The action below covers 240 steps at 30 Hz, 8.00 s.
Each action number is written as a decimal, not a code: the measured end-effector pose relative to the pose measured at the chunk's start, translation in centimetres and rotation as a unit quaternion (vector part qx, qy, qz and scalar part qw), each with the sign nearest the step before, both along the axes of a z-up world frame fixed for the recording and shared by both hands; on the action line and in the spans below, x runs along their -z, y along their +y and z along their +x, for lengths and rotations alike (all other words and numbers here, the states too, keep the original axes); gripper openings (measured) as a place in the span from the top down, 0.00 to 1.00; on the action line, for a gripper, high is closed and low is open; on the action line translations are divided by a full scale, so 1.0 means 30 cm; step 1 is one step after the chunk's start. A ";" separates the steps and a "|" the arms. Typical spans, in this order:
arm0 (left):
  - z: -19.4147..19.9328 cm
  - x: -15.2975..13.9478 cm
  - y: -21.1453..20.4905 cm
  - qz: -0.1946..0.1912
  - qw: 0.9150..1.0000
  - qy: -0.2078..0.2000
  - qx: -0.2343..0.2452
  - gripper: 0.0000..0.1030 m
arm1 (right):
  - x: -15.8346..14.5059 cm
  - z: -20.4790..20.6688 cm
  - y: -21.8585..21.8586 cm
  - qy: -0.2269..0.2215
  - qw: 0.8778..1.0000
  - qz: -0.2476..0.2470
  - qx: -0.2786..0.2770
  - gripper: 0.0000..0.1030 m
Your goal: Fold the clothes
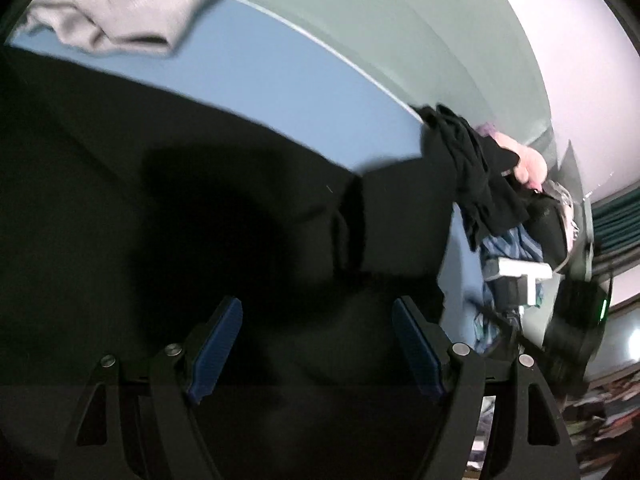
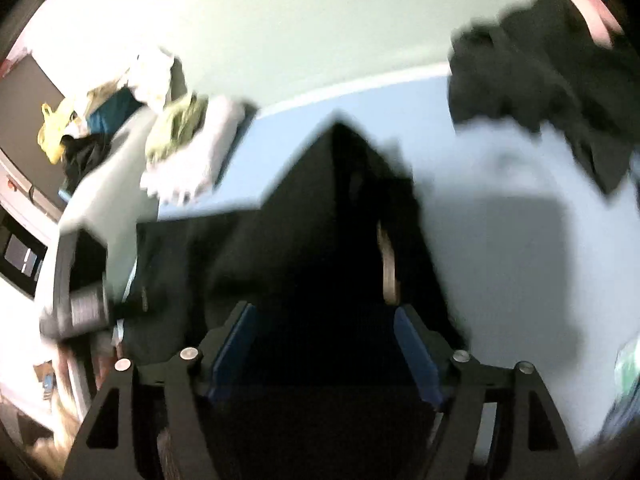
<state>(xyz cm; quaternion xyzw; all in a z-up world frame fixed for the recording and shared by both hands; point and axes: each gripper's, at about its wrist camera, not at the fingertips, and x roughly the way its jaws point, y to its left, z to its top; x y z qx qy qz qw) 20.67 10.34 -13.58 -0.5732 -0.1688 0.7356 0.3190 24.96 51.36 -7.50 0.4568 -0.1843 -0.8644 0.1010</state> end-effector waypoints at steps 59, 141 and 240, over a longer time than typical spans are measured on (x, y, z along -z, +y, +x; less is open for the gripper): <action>-0.661 0.078 -0.558 0.015 0.975 -0.036 -0.218 0.31 | 0.189 -0.655 -0.122 -0.081 0.996 -0.026 0.008 0.92; 0.390 0.086 -0.335 0.076 0.933 0.069 -0.345 0.19 | 0.347 0.239 -0.083 -0.128 0.971 -0.119 0.162 0.92; 0.389 0.103 -0.206 0.061 0.965 0.085 -0.240 0.19 | 0.175 0.275 -0.041 -0.070 0.995 0.031 0.065 0.81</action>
